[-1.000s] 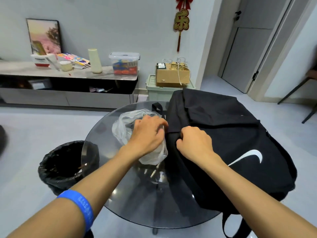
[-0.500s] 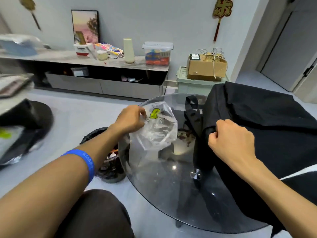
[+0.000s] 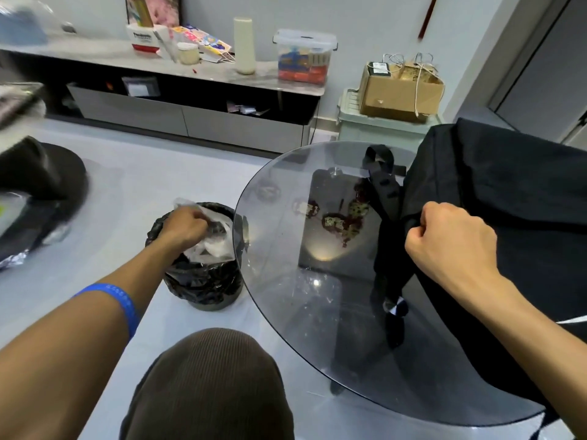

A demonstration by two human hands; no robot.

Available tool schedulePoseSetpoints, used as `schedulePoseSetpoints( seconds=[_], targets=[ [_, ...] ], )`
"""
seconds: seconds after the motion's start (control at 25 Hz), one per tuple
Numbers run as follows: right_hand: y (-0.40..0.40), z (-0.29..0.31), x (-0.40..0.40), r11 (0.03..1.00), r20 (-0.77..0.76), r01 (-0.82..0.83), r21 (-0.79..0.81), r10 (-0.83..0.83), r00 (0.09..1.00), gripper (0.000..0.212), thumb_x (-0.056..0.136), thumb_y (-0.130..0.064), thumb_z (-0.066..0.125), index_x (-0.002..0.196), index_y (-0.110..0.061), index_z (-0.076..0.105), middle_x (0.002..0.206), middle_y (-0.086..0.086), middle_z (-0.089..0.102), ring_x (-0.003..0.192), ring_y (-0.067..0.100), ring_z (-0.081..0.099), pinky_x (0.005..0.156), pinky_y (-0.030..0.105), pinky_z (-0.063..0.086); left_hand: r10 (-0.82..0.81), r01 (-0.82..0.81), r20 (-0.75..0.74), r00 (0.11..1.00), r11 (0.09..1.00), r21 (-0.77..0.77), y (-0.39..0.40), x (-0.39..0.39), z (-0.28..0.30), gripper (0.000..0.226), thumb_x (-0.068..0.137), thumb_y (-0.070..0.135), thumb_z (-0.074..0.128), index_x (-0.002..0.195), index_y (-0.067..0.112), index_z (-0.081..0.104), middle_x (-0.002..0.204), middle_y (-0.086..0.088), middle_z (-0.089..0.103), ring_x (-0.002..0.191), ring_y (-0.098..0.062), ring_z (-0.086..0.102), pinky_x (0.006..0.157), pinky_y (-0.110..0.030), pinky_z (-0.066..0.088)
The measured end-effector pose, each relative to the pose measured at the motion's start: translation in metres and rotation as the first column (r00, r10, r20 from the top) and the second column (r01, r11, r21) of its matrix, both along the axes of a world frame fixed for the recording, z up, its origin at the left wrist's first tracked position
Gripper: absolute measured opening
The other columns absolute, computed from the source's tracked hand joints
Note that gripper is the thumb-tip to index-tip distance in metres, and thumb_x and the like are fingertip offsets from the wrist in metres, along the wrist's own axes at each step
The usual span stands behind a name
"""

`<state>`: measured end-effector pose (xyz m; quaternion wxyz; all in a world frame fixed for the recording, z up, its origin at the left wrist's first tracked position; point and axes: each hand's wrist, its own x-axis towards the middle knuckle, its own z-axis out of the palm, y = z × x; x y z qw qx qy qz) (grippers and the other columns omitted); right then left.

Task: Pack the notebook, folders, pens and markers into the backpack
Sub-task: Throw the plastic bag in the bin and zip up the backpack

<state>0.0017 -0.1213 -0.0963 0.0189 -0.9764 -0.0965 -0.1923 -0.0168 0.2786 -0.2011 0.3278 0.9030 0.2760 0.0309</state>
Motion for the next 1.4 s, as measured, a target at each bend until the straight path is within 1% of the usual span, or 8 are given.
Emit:
schedulePoseSetpoints(
  seconds=[0.28,0.4,0.64,0.76,0.92,1.08,1.2,1.4],
  targets=[
    [-0.006,-0.002,0.004,0.999,-0.048,-0.017,-0.029,0.016,0.999,0.015,0.078,-0.011,0.053,0.064,-0.008,0.049,0.062,0.005,0.051,0.055,0.032,0.048,0.050,0.030,0.031,-0.109,0.079,0.095,0.989,0.958,0.277,-0.067,-0.015,0.055,0.013,0.070,0.015,0.053,0.061,0.014,0.062,0.060,-0.005,0.062,0.061,-0.030,0.056,0.055,-0.032,0.043],
    [-0.020,0.004,-0.003,0.998,-0.064,-0.028,-0.056,0.025,0.998,0.027,0.085,-0.025,0.058,0.064,-0.012,0.047,0.067,0.003,0.051,0.059,0.030,0.048,0.051,0.030,0.031,-0.106,0.027,0.183,0.978,0.921,0.388,-0.095,-0.018,0.088,0.013,0.075,0.018,0.054,0.074,0.015,0.067,0.072,-0.004,0.067,0.068,-0.031,0.058,0.059,-0.031,0.040],
    [-0.027,0.010,-0.020,0.984,-0.134,-0.038,-0.174,0.014,0.991,0.025,0.090,-0.037,0.058,0.099,-0.014,0.060,0.108,0.009,0.064,0.096,0.032,0.062,0.065,0.032,0.034,-0.489,0.395,0.155,0.859,0.824,0.407,-0.188,-0.015,0.130,0.019,0.083,0.021,0.055,0.095,0.021,0.070,0.095,-0.002,0.073,0.086,-0.025,0.064,0.077,-0.036,0.054],
    [-0.039,0.013,-0.024,0.975,-0.112,-0.042,-0.217,0.018,0.994,0.028,0.088,-0.024,0.056,0.114,-0.012,0.056,0.116,0.009,0.057,0.099,0.032,0.060,0.063,0.032,0.033,-0.613,0.521,0.157,0.774,0.759,0.390,-0.257,-0.002,0.138,0.020,0.081,0.028,0.056,0.096,0.024,0.069,0.097,-0.002,0.072,0.091,-0.028,0.065,0.079,-0.039,0.054],
    [-0.062,0.022,-0.020,1.000,-0.068,0.001,-0.029,-0.003,0.998,0.019,0.087,-0.021,0.053,0.102,-0.013,0.060,0.106,0.008,0.059,0.091,0.035,0.062,0.062,0.033,0.033,-0.493,0.475,0.092,0.865,0.864,0.165,-0.320,0.019,0.131,0.037,0.077,0.054,0.065,0.094,0.021,0.063,0.080,0.006,0.059,0.080,-0.024,0.055,0.067,-0.033,0.043],
    [-0.077,0.025,-0.013,0.999,-0.108,0.037,0.034,-0.033,0.994,0.022,0.088,-0.033,0.053,0.093,-0.016,0.067,0.100,0.004,0.062,0.091,0.033,0.062,0.064,0.033,0.038,-0.399,0.437,0.223,0.889,0.884,-0.162,-0.320,0.032,0.114,0.027,0.077,0.043,0.076,0.086,0.019,0.067,0.081,0.006,0.064,0.080,-0.017,0.061,0.069,-0.031,0.048],
    [-0.065,0.022,-0.006,0.999,-0.107,0.032,0.013,-0.031,0.994,0.033,0.088,-0.045,0.057,0.099,-0.016,0.068,0.106,0.005,0.062,0.100,0.031,0.059,0.067,0.033,0.036,-0.384,0.444,0.297,0.874,0.879,-0.172,-0.315,0.030,0.110,0.020,0.077,0.039,0.077,0.076,0.021,0.068,0.071,0.007,0.063,0.069,-0.012,0.058,0.062,-0.027,0.043],
    [-0.034,0.013,0.008,0.984,-0.071,0.152,-0.097,-0.159,0.985,0.015,0.090,-0.025,0.056,0.100,-0.016,0.062,0.107,0.007,0.065,0.099,0.031,0.060,0.075,0.038,0.036,-0.444,0.510,0.304,0.843,0.840,-0.188,-0.310,0.029,0.115,0.008,0.084,0.028,0.068,0.077,0.025,0.068,0.079,0.003,0.069,0.074,-0.014,0.062,0.069,-0.030,0.052]
  ],
)
